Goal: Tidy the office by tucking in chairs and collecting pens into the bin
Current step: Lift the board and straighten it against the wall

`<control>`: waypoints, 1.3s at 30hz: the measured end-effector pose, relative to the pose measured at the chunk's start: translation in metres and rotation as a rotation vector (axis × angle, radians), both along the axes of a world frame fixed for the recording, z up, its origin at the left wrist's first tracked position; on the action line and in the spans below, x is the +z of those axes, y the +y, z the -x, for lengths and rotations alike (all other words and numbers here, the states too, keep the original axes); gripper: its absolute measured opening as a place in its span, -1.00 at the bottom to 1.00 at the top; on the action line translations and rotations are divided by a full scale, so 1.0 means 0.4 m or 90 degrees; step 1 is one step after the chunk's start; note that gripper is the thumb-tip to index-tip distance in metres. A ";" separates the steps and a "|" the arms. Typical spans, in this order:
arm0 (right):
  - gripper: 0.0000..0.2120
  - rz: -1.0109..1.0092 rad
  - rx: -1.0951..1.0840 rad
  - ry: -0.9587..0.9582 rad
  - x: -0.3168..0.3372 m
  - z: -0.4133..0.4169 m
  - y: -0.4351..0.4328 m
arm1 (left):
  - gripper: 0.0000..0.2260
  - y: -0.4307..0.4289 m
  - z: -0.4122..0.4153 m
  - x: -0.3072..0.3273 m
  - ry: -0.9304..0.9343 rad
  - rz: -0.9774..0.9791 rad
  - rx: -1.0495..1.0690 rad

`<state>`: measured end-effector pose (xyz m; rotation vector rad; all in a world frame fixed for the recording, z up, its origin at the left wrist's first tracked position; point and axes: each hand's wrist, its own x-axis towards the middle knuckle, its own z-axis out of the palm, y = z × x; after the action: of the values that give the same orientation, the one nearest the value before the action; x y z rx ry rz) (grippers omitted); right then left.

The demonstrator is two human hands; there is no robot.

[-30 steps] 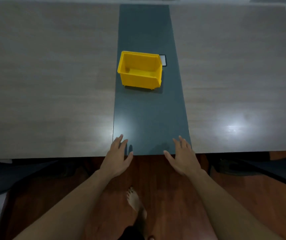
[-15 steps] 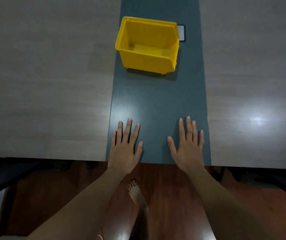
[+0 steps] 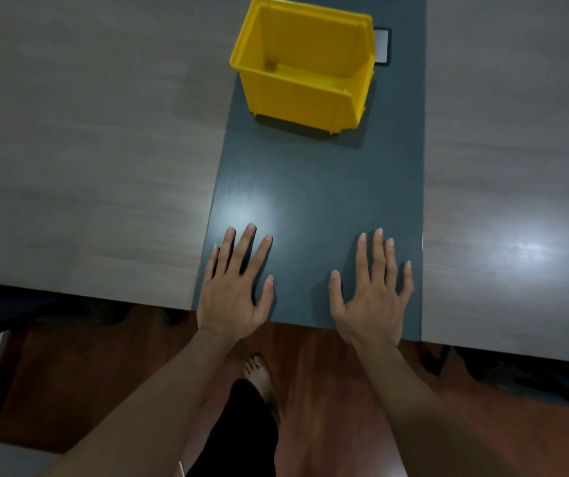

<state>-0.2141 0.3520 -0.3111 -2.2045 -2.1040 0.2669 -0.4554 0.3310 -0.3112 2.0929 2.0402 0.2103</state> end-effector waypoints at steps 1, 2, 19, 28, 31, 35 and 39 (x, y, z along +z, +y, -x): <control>-0.23 -0.003 0.000 0.004 -0.001 0.000 0.000 | -0.36 0.000 0.000 -0.001 0.003 -0.007 0.000; -0.24 -0.008 -0.001 0.007 -0.002 0.001 0.000 | -0.36 0.001 0.000 -0.002 0.004 -0.015 0.000; -0.24 -0.056 -0.016 0.008 -0.020 0.023 0.121 | -0.33 0.120 0.024 -0.026 -0.016 -0.070 -0.004; -0.24 -0.051 -0.019 0.008 -0.015 0.024 0.132 | -0.30 0.131 0.027 -0.027 0.000 -0.045 -0.014; -0.24 -0.048 -0.022 0.018 -0.013 0.024 0.134 | -0.31 0.134 0.027 -0.024 0.004 -0.032 -0.011; -0.24 -0.023 -0.022 0.001 0.001 0.028 0.141 | -0.31 0.143 0.028 -0.009 0.015 0.012 -0.010; -0.23 0.006 -0.019 -0.015 0.017 0.031 0.151 | -0.30 0.154 0.030 0.013 0.022 0.054 -0.016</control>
<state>-0.2267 0.4124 -0.3044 -2.2526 -2.0849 0.2497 -0.4672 0.3924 -0.3060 2.0832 2.0049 0.0820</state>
